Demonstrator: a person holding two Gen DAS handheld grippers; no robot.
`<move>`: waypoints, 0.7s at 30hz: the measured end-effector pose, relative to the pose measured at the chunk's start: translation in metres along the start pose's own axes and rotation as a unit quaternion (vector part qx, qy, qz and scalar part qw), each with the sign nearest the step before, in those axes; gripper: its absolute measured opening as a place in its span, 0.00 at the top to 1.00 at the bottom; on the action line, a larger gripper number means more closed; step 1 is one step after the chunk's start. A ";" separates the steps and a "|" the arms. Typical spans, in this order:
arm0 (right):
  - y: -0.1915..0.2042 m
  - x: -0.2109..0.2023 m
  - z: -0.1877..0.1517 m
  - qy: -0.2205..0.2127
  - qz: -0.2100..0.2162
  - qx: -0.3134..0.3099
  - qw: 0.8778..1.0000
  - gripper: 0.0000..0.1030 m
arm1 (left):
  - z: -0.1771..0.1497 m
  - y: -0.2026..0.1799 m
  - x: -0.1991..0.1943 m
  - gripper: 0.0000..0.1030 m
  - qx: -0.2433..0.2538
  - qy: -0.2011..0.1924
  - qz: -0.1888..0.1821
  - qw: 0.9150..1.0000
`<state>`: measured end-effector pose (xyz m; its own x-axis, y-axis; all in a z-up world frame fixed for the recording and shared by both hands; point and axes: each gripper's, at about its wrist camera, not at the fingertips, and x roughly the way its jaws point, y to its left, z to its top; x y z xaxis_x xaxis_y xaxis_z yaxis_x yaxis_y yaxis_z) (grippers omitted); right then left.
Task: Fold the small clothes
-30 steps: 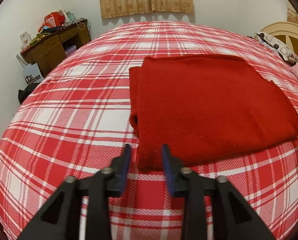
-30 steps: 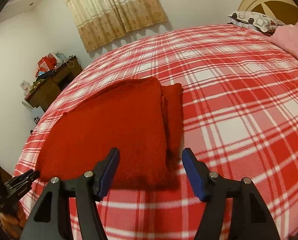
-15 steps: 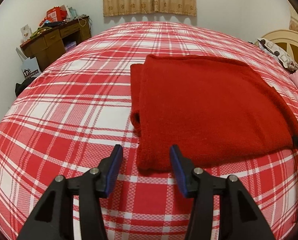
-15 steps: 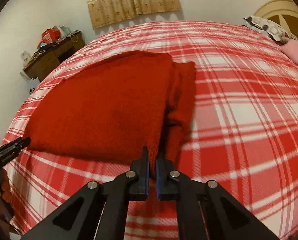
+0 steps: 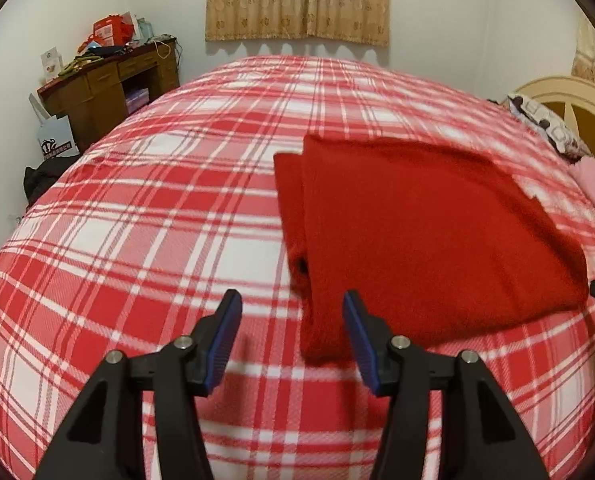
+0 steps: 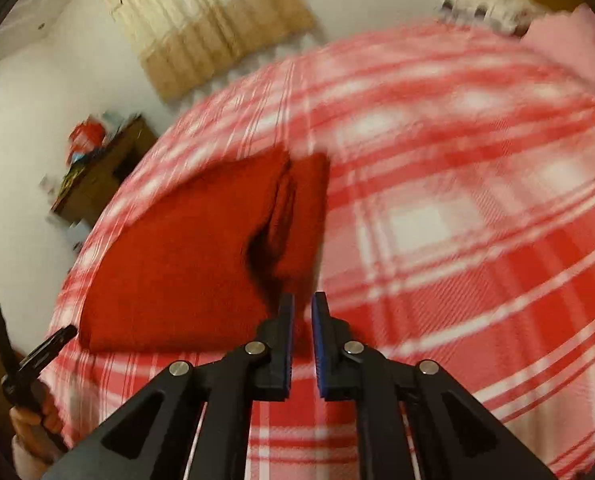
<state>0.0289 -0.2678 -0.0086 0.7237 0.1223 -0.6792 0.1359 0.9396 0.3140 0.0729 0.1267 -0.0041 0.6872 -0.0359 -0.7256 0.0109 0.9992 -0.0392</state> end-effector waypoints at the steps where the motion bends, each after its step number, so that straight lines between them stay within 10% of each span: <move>1: 0.006 -0.003 0.004 -0.013 -0.007 -0.010 1.000 0.92 | 0.003 -0.002 0.002 0.45 -0.001 -0.002 -0.003 1.000; 10: 0.090 0.069 0.044 -0.007 -0.032 -0.122 0.992 0.92 | 0.023 -0.066 0.039 0.42 0.041 0.009 0.030 0.999; 21: 0.028 0.110 0.063 0.041 -0.029 -0.060 0.997 1.00 | 0.007 -0.059 0.046 0.27 0.046 -0.005 0.015 0.999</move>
<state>0.1551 -0.2482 -0.0324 0.6592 0.0868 -0.7469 0.0910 0.9768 0.1939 0.1089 0.0659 -0.0300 0.6951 -0.0072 -0.7189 0.0570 0.9973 0.0452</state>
